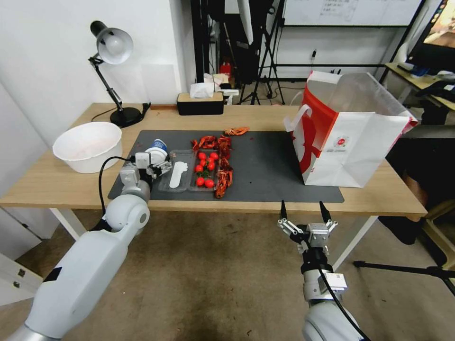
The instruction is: Pick up the trash from the table and place it into the takeout bag.
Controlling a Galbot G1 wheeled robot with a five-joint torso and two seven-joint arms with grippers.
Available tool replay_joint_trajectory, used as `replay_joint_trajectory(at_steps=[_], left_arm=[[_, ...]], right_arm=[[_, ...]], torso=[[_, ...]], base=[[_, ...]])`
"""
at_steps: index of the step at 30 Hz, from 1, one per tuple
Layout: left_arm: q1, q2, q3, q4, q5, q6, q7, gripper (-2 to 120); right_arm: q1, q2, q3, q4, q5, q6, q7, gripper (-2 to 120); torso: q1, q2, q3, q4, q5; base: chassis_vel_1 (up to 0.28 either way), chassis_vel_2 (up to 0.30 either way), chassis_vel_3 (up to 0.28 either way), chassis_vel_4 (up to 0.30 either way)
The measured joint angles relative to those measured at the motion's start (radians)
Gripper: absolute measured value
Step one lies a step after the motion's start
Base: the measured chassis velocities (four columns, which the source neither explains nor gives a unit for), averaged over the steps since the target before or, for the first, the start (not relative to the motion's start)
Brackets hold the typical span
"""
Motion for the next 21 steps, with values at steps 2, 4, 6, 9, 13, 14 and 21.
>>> replay_joint_trajectory(at_steps=[2,4,6,9,13,14,21], left_arm=[[-0.003,-0.001,0.003,0.004,-0.002,0.003,-0.004,100],[-0.008,-0.003,0.008,0.009,-0.004,0.006,-0.010,100],[-0.018,-0.005,0.017,0.019,-0.006,0.011,-0.019,99],[-0.034,-0.006,0.033,0.034,-0.009,0.014,-0.024,91],[-0.055,-0.009,0.049,0.052,-0.010,0.016,-0.031,79],[-0.060,-0.009,0.053,0.055,-0.010,0.017,-0.033,76],[-0.069,-0.005,0.060,0.065,-0.005,0.016,-0.034,67]], right_arm=[[0.001,0.000,-0.001,0.000,-0.001,-0.001,0.000,100],[0.003,0.001,-0.002,0.000,-0.001,-0.002,0.000,100],[0.005,0.002,-0.004,-0.001,-0.002,-0.003,0.000,100],[0.006,0.003,-0.005,-0.001,-0.003,-0.004,0.000,100],[0.005,0.003,-0.004,-0.001,-0.004,-0.004,0.000,100],[0.005,0.003,-0.004,0.000,-0.004,-0.004,0.000,100],[0.004,0.005,-0.003,0.000,-0.004,-0.004,0.000,100]], torso=[[0.000,0.000,0.000,0.0000,0.0000],[0.000,0.000,0.000,0.0000,0.0000],[0.000,0.000,0.000,0.0000,0.0000],[0.000,0.000,0.000,0.0000,-0.0001],[0.000,0.000,0.000,0.0000,0.0000],[0.000,0.000,0.000,0.0000,0.0000],[0.000,0.000,0.000,-0.0001,-0.0001]], base=[[0.000,0.000,0.000,0.000],[0.000,0.000,0.000,0.000],[0.000,0.000,0.000,0.000],[0.000,0.000,0.000,0.000],[0.000,0.000,0.000,0.000],[0.000,0.000,0.000,0.000],[0.000,0.000,0.000,0.000]])
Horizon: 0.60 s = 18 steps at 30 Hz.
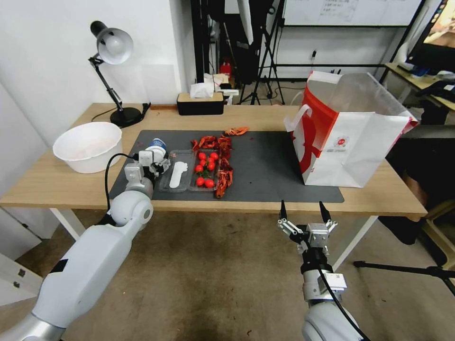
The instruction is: Pick up the trash from the table and place it into the takeout bag.
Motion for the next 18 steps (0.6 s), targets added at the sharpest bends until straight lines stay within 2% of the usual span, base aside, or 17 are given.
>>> replay_joint_trajectory(at_steps=[5,11,18], left_arm=[[-0.006,0.005,0.003,-0.003,0.002,-0.014,0.014,67],[-0.037,0.028,0.024,-0.009,0.015,-0.075,0.081,67],[-0.128,0.062,0.102,-0.023,-0.073,-0.119,0.147,67]], right_arm=[[0.000,0.000,0.000,0.000,0.000,0.000,0.000,100],[-0.001,0.000,0.002,0.000,0.000,0.000,0.000,100],[0.000,0.000,0.003,0.000,0.000,0.000,0.000,100]], torso=[[0.000,0.000,0.000,0.0001,0.0000],[0.000,0.000,0.000,0.0001,0.0001],[0.000,0.000,0.000,0.0001,0.0001]], base=[[0.000,0.000,0.000,0.000],[0.000,0.000,0.000,0.000],[0.000,0.000,0.000,0.000]])
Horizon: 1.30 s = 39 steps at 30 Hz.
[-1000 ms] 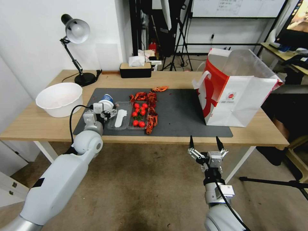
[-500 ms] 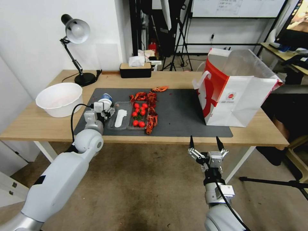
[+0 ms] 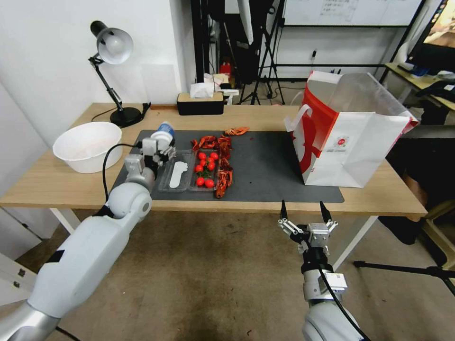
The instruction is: Pick up the trash from the table and place it into the takeout bag.
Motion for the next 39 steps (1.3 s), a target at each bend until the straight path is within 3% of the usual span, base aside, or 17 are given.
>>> replay_joint_trajectory(at_steps=[3,8,10,11,16,24,25,28,37,39], left_arm=[[-0.125,0.023,0.104,0.006,-0.112,-0.056,0.085,67],[-0.239,0.023,0.188,0.019,-0.183,-0.089,0.150,67],[-0.336,0.004,0.266,0.024,-0.221,-0.099,0.173,67],[-0.336,0.004,0.266,0.024,-0.221,-0.099,0.173,67],[-0.520,-0.064,0.421,0.031,-0.287,-0.099,0.175,67],[-0.588,-0.089,0.477,0.035,-0.324,-0.096,0.175,67],[-0.651,-0.111,0.530,0.042,-0.354,-0.095,0.176,67],[-0.707,-0.143,0.574,0.053,-0.381,-0.094,0.179,67],[-0.802,-0.229,0.654,0.102,-0.409,-0.094,0.187,67],[-0.838,-0.291,0.687,0.144,-0.411,-0.096,0.197,67]], right_arm=[[-0.002,0.000,0.003,0.000,0.000,0.000,0.001,100],[-0.005,-0.001,0.008,0.000,0.000,0.000,0.001,100],[-0.006,0.000,0.010,0.000,0.000,0.000,0.002,100],[-0.006,0.000,0.010,0.000,0.000,0.000,0.002,100],[-0.003,0.001,0.014,0.000,0.001,-0.001,0.003,100],[-0.004,0.001,0.015,0.000,0.001,-0.002,0.003,100],[-0.006,0.000,0.015,0.000,0.001,-0.002,0.003,100],[-0.007,-0.001,0.017,0.001,0.001,-0.003,0.004,100],[-0.007,-0.002,0.019,0.002,0.002,-0.004,0.005,100],[-0.006,-0.003,0.019,0.004,0.002,-0.005,0.005,100]], torso=[[0.000,0.000,0.000,-0.0002,0.0004],[0.000,0.000,0.000,-0.0001,0.0004],[0.000,0.000,0.000,0.0000,-0.0001],[0.000,0.000,0.000,0.0000,-0.0001],[0.000,0.000,0.000,-0.0003,0.0002],[0.000,0.000,0.000,-0.0003,0.0004],[0.000,0.000,0.000,-0.0002,0.0004],[0.000,0.000,0.000,0.0002,0.0000],[0.000,0.000,0.000,0.0002,0.0000],[0.000,0.000,0.000,-0.0001,0.0003]], base=[[0.000,0.000,0.000,0.000],[0.000,0.000,0.000,0.000],[0.000,0.000,0.000,0.000],[0.000,0.000,0.000,0.000],[0.000,0.000,0.000,0.000],[0.000,0.000,0.000,0.000],[0.000,0.000,0.000,0.000],[0.000,0.000,0.000,0.000],[0.000,0.000,0.000,0.000],[0.000,0.000,0.000,0.000]])
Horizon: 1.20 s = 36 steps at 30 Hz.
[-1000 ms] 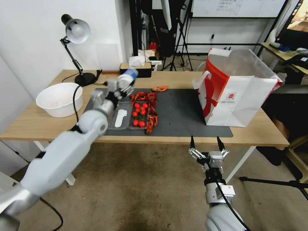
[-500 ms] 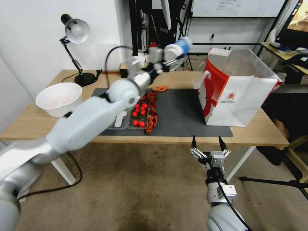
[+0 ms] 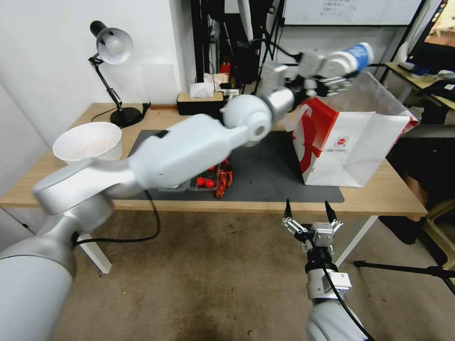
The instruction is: Pick up the trash from the table and place it into the takeout bag.
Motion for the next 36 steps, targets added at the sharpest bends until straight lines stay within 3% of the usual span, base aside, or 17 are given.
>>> replay_joint_trajectory(at_steps=[5,6,10,17,22,27,36], left_arm=[[-0.037,-0.137,0.041,0.110,-0.001,-0.010,0.022,67],[-0.037,-0.137,0.041,0.110,-0.001,-0.010,0.022,67],[-0.044,-0.237,0.069,0.243,0.004,-0.026,0.060,67],[-0.044,-0.278,0.085,0.322,0.013,-0.035,0.078,67],[-0.040,-0.286,0.084,0.342,0.036,-0.035,0.075,83],[-0.033,-0.283,0.074,0.343,0.042,-0.035,0.063,99],[-0.016,-0.265,0.009,0.315,0.047,-0.032,0.038,100]], right_arm=[[-0.004,0.000,0.006,0.005,0.000,-0.001,0.002,100],[-0.004,0.000,0.006,0.005,0.000,-0.001,0.002,100],[-0.014,0.000,0.017,0.016,0.003,0.000,0.005,100],[-0.010,0.003,0.017,0.017,0.004,0.001,0.006,100],[-0.011,0.005,0.018,0.018,0.005,0.002,0.007,100],[-0.011,0.006,0.018,0.018,0.005,0.002,0.008,100],[-0.012,0.006,0.019,0.020,0.005,0.002,0.009,100]], torso=[[0.000,0.000,0.000,-0.0004,0.0001],[0.000,0.000,0.000,-0.0004,0.0001],[0.000,0.000,0.000,0.0002,-0.0003],[0.000,0.000,0.000,0.0001,-0.0003],[0.000,0.000,0.000,0.0001,-0.0004],[0.000,0.000,0.000,0.0000,-0.0004],[0.000,0.000,0.000,0.0000,-0.0004]], base=[[0.000,0.000,0.000,0.000],[0.000,0.000,0.000,0.000],[0.000,0.000,0.000,0.000],[0.000,0.000,0.000,0.000],[0.000,0.000,0.000,0.000],[0.000,0.000,0.000,0.000],[0.000,0.000,0.000,0.000]])
